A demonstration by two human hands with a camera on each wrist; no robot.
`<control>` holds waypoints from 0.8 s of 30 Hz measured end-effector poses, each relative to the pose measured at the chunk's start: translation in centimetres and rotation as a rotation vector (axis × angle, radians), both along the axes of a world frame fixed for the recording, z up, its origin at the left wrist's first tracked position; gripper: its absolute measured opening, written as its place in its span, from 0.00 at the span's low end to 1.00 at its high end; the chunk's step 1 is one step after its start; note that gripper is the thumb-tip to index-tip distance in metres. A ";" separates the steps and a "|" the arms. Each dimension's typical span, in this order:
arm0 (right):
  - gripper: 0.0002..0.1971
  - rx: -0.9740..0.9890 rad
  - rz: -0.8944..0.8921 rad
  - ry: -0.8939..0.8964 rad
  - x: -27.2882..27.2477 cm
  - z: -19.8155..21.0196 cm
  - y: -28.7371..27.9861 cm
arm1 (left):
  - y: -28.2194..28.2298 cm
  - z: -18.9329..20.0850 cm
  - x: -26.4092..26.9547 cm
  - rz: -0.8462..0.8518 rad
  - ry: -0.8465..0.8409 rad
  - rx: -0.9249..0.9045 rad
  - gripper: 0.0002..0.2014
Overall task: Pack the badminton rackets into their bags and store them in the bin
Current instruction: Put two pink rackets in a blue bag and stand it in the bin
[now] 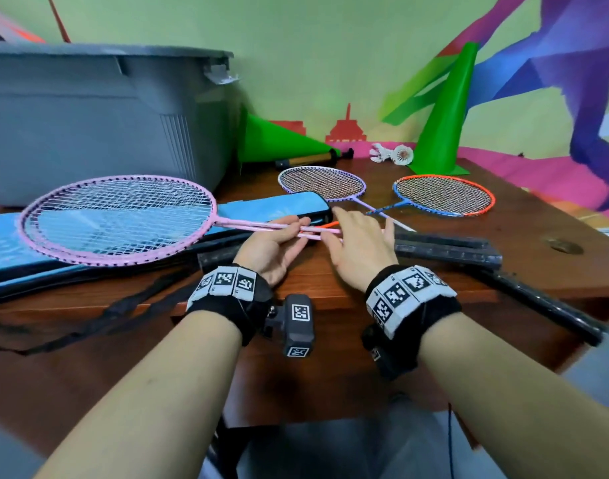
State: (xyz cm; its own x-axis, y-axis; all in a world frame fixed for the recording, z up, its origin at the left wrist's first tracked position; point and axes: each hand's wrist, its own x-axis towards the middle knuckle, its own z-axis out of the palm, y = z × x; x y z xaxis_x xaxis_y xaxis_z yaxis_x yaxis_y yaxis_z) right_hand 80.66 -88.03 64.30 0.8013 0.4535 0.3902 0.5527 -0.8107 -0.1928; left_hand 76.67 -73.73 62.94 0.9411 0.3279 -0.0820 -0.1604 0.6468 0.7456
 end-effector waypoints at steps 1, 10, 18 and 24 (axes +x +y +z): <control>0.22 -0.012 -0.017 0.009 0.0 -0.3 0.3 | 0.0 0.0 0.0 0.000 -0.001 -0.003 0.08; 0.15 0.052 -0.039 -0.244 1.4 -3.5 0.6 | -0.3 -0.2 0.0 -0.012 -0.021 -0.029 0.05; 0.19 0.066 0.102 -0.414 1.9 -3.9 1.6 | -0.5 -0.6 0.4 -0.033 0.031 0.126 0.03; 0.17 0.054 0.027 -0.374 1.8 -3.3 1.4 | -0.8 -0.1 -0.5 -0.099 0.141 0.368 0.08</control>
